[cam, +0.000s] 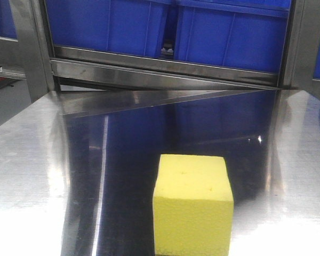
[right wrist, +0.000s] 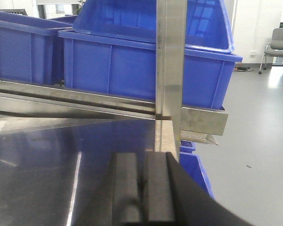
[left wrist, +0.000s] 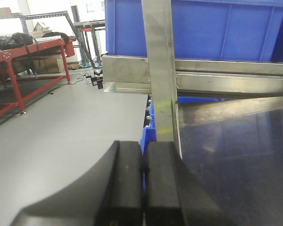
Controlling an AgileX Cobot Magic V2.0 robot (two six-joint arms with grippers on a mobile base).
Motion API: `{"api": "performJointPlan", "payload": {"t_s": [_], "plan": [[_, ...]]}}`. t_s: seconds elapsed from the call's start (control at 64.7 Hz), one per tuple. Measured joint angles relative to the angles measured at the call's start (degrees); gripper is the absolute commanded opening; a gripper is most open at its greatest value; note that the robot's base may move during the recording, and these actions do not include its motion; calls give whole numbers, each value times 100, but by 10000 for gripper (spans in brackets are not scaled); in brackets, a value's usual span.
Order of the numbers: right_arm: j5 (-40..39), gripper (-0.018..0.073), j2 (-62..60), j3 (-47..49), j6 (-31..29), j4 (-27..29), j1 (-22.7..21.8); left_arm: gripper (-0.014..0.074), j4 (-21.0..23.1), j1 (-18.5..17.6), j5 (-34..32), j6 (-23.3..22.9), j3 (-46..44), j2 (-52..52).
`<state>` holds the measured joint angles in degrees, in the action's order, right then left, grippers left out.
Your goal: Place yellow foam block on left shelf second layer
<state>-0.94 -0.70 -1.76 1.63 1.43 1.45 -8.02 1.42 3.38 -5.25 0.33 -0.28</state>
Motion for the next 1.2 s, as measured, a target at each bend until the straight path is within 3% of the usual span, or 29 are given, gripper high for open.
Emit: {"api": "performJointPlan", "payload": {"t_s": [0.51,0.896,1.205], "plan": [[30,55,0,0,0,0,0,136,0,0,0,0,0,0],[1150,55,521,1006,0,-12,10,136,0,0,0,0,0,0],[1405,55,1796,1769,254,-279,697,136,0,0,0,0,0,0]]}}
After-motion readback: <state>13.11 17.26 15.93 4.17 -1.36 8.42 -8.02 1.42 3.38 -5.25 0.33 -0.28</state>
